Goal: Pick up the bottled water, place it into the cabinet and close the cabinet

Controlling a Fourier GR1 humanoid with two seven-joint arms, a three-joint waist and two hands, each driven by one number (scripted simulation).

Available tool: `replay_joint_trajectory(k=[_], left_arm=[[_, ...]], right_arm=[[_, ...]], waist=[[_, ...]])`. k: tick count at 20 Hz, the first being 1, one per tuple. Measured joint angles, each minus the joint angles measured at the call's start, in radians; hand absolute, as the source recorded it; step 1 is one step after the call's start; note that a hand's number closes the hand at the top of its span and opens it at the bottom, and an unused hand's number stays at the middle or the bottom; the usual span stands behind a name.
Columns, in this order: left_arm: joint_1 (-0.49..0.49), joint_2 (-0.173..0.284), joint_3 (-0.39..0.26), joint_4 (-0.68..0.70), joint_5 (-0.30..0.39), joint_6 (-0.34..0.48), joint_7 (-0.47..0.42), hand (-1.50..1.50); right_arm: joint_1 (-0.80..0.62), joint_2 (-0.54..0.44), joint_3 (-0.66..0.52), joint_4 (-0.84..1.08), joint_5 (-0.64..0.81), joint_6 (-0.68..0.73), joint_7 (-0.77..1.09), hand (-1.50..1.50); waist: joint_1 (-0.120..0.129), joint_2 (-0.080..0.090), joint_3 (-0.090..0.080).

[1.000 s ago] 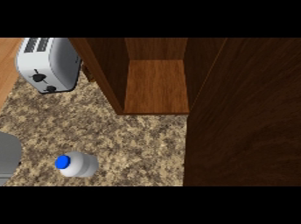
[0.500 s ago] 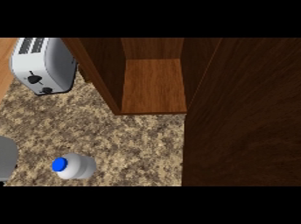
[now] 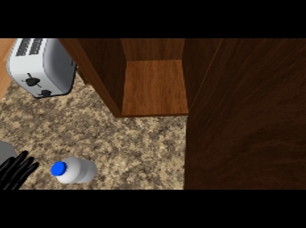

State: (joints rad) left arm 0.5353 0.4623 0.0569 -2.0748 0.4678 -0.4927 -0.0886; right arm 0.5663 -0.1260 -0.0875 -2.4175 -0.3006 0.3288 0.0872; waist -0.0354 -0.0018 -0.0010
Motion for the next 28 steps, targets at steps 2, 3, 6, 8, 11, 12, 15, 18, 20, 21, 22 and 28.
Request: replay_joint_trajectory(k=[2, 3, 6, 8, 11, 12, 15, 18, 20, 21, 22, 28], left_arm=[[-0.044, -0.022, -0.025, 0.046, -0.041, 0.005, -0.009, -1.50], [-0.063, -0.030, -0.030, 0.075, -0.057, 0.005, -0.014, -1.50], [-0.120, -0.048, -0.039, 0.158, -0.101, 0.002, -0.035, -1.50], [-0.158, -0.067, -0.050, 0.205, -0.133, 0.016, -0.038, -1.50], [-0.210, -0.084, -0.049, 0.285, -0.175, 0.028, -0.058, -1.50], [-0.213, -0.089, -0.049, 0.307, -0.191, 0.028, -0.073, -1.50], [-0.257, -0.111, -0.060, 0.387, -0.240, 0.039, -0.100, -1.50], [-0.291, -0.125, -0.068, 0.487, -0.280, 0.034, -0.140, -1.50], [-0.314, -0.131, -0.069, 0.534, -0.297, 0.034, -0.152, -1.50], [-0.325, -0.137, -0.074, 0.562, -0.312, 0.036, -0.163, -1.50], [-0.347, -0.144, -0.076, 0.602, -0.328, 0.039, -0.179, -1.50], [-0.418, -0.166, -0.078, 0.786, -0.406, 0.057, -0.276, -1.50]], right_arm=[[0.011, -0.002, -0.008, 0.001, -0.007, 0.010, -0.008, -1.50], [0.022, -0.001, -0.014, 0.002, -0.010, 0.017, -0.015, -1.50], [0.051, 0.006, -0.021, 0.008, -0.020, 0.043, -0.046, -1.50], [0.063, 0.012, -0.008, 0.005, -0.025, 0.047, -0.050, -1.50], [0.078, 0.003, -0.029, 0.006, -0.036, 0.060, -0.065, -1.50], [0.096, 0.001, -0.035, 0.007, -0.039, 0.074, -0.080, -1.50], [0.119, 0.005, -0.029, 0.009, -0.048, 0.091, -0.100, -1.50], [0.132, 0.002, -0.039, 0.012, -0.057, 0.099, -0.115, -1.50], [0.147, 0.000, -0.042, 0.011, -0.064, 0.108, -0.127, -1.50], [0.159, 0.004, -0.038, 0.012, -0.066, 0.116, -0.137, -1.50], [0.155, -0.001, -0.042, 0.013, -0.069, 0.113, -0.136, -1.50], [0.171, -0.013, -0.038, 0.014, -0.087, 0.119, -0.145, -1.50]], waist=[[-0.001, 0.000, 0.000], [0.000, -0.001, 0.000], [0.002, -0.001, 0.000], [0.002, -0.001, 0.000], [0.003, 0.000, -0.001], [0.003, -0.001, 0.000], [0.004, -0.001, -0.001], [0.006, 0.000, -0.001], [0.007, 0.000, -0.001], [0.006, 0.000, -0.001], [0.007, 0.001, -0.001], [0.009, 0.002, -0.002]])
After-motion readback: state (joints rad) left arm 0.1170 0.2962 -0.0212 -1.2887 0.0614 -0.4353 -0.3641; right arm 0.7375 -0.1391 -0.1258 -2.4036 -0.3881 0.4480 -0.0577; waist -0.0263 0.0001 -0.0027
